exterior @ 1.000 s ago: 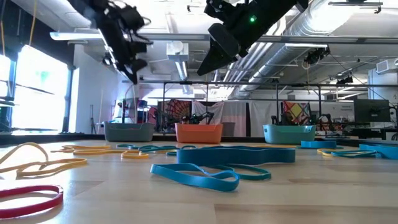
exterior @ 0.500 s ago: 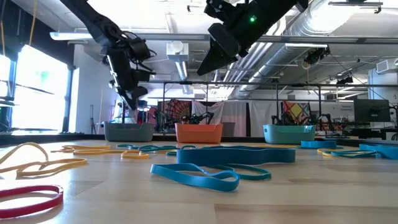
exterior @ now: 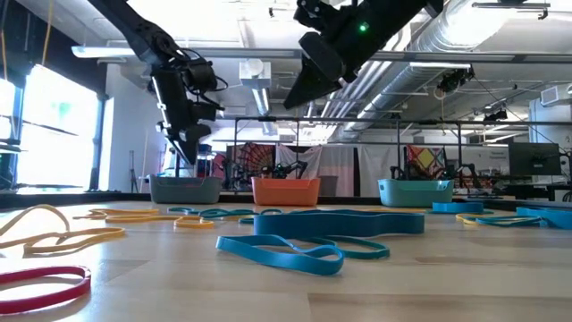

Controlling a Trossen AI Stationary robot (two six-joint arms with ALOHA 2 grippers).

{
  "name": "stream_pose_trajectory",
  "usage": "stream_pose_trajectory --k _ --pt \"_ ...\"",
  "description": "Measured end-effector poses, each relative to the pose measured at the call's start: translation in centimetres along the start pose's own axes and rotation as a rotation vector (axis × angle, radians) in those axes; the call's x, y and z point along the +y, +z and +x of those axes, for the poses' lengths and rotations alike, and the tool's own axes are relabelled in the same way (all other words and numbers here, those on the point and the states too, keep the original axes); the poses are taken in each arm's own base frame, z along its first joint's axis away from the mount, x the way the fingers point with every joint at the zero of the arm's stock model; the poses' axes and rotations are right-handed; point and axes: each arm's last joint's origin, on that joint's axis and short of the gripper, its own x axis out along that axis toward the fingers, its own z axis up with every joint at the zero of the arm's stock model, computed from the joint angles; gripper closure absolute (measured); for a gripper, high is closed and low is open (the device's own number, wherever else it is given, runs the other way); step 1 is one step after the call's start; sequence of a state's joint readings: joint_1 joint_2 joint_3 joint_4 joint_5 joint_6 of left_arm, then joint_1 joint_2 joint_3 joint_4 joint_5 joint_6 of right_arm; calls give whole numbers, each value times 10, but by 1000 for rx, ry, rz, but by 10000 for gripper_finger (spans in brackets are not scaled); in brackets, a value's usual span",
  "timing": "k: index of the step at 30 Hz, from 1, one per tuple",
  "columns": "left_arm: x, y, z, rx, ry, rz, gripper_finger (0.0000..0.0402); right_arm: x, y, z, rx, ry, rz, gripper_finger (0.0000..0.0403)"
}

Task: Sort rubber bands into baskets
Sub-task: Put the red rubber band into the blue bin

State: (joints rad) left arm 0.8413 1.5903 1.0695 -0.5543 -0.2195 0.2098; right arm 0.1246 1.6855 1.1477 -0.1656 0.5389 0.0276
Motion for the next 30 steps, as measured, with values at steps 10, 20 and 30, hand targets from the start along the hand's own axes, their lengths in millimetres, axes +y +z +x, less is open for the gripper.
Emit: stream_pose_trajectory --k 10,20,30 --pt "-36 -5 -28 -275 -212 99 368 1 -3 0 33 40 26 251" --pt "-99 -55 -81 -477 -467 306 401 11 -3 7 -6 38 34 368" --pt "-183 -128 -132 -423 -851 568 401 35 -6 13 -51 73 7 387"
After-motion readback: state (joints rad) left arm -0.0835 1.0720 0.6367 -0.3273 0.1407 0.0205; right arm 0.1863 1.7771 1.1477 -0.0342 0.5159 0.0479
